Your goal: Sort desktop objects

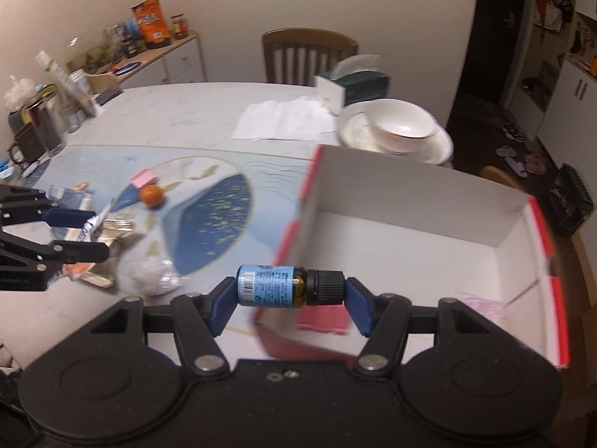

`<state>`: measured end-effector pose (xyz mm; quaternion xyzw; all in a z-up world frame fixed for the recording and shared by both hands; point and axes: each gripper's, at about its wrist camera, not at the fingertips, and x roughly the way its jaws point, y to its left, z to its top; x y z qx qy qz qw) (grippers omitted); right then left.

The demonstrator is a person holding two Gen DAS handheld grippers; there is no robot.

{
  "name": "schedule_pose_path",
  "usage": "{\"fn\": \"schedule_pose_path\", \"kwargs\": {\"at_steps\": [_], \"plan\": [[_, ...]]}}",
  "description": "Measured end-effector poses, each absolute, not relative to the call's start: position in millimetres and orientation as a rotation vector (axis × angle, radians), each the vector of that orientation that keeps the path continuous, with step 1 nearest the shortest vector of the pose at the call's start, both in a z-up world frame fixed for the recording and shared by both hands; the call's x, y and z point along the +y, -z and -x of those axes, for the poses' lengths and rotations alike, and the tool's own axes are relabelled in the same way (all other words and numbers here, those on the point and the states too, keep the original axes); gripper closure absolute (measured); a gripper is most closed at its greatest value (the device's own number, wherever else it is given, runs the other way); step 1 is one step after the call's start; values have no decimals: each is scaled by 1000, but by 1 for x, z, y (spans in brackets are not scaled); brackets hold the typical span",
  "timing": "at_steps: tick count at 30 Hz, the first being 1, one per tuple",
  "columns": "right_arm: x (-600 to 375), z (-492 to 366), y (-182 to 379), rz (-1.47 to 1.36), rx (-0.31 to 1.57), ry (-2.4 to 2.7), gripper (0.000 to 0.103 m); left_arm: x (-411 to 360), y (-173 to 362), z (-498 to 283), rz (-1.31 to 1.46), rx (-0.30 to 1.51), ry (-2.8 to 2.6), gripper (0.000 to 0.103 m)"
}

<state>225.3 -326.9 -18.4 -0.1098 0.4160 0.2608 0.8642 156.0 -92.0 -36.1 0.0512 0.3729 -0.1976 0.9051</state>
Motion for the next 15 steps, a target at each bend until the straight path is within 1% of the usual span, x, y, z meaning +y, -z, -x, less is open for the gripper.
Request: {"fn": "schedule_pose_path", "kwargs": {"at_steps": [15], "plan": [[-409,-272,32,216,867,-420,41,-214,18,-222,-237,714,585,60]]}}
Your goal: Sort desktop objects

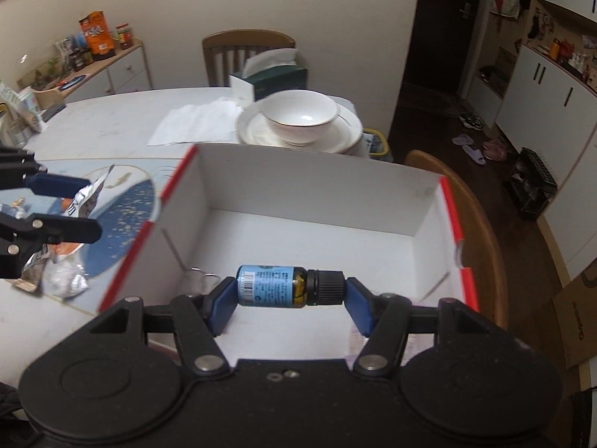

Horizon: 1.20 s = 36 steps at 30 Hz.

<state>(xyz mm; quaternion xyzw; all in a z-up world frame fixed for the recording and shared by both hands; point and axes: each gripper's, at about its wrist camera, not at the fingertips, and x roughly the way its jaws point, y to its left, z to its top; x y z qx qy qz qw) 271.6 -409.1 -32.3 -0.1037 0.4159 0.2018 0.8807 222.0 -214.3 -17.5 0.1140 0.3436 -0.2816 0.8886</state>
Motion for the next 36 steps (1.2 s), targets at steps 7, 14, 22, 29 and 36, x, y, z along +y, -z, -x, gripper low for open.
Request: {"fn": "schedule_pose_path", "kwargs": {"at_steps": [7,14,22,29,36], "plan": [[-419,-283,43,215,884,-403,42,-257,18,-255,-290,701,650,60],[-424,-293,57,182,920,-390,42,-288,31,-287,-332,742,696,60],[-420,-305,78,185,978,-389,42,-314,59,-315,-403,806,714,60],[-415,-315,95,198,1035,-397,42,-329,87,-329,-452,892,725,60],[-414,-324,105,186,1096,-401,42,-337,107,-339,-473,977,734,60]]}}
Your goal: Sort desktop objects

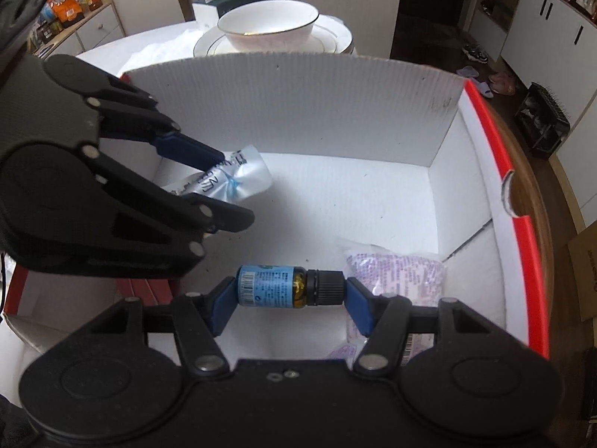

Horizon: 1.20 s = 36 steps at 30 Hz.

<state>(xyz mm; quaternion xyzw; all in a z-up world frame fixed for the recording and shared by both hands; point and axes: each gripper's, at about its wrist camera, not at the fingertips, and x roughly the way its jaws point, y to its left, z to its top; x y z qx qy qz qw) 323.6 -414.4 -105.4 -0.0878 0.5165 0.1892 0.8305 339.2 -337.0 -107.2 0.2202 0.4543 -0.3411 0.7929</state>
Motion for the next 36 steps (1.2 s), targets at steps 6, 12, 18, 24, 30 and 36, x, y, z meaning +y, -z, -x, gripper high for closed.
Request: {"fn": "schedule_pose_path", "kwargs": {"at_steps": [6,12,18,24,30,36], "plan": [[-412,-330,114,210,1143,-395,42,-342,117,-348,-480,1059,735,60],[-411,-333,119,212,1168,-397,42,-343,126,-356,-484,1158,737,60],[-411,-333,120,216,1192,-388,42,-346,128,-357,-510,1180,734,59],[-408,-334,118,220,1183,-390,39,-340,123,-353,-485,1144,736,51],[-414,-326,106,199,1162,-393,33,-333,103,-344,-409,1083,745,47],[-414,-313,86,212,1103,-394,33,-319,75,-322,-360,1002,749,47]]}}
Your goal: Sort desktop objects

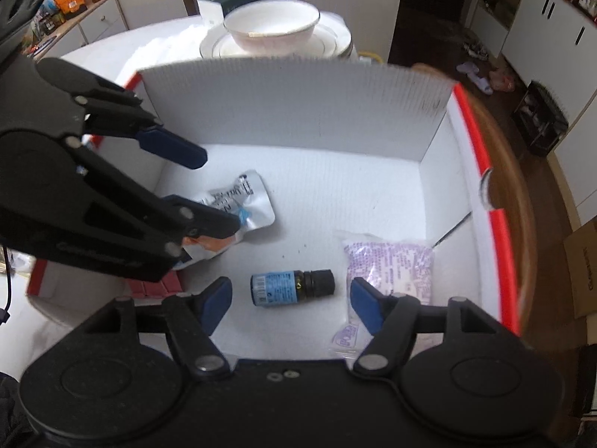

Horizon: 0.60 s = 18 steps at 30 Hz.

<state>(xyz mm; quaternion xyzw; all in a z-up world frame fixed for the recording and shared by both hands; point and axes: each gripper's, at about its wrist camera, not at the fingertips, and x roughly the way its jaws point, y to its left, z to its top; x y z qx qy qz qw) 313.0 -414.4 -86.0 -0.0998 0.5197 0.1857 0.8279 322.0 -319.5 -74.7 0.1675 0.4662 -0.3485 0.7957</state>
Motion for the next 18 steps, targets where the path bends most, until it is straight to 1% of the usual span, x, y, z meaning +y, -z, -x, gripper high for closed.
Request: {"fn": "schedule_pose_path", "kwargs": {"at_steps": [9,11,12,18], "plan": [[-413,-284,42,179,1020,-417,32,-273,34,-277,-245,906,702,47],[-409,-275,37,168,1000,-432,27,-261,28,-266,-216,889,692,47],[-406,-271,33,167,988,-437,26,-254,26,-261,-204,881,684,47],[-386,-251,21,163,961,-470,26,-213,12,-233,-161,824,604,47]]}}
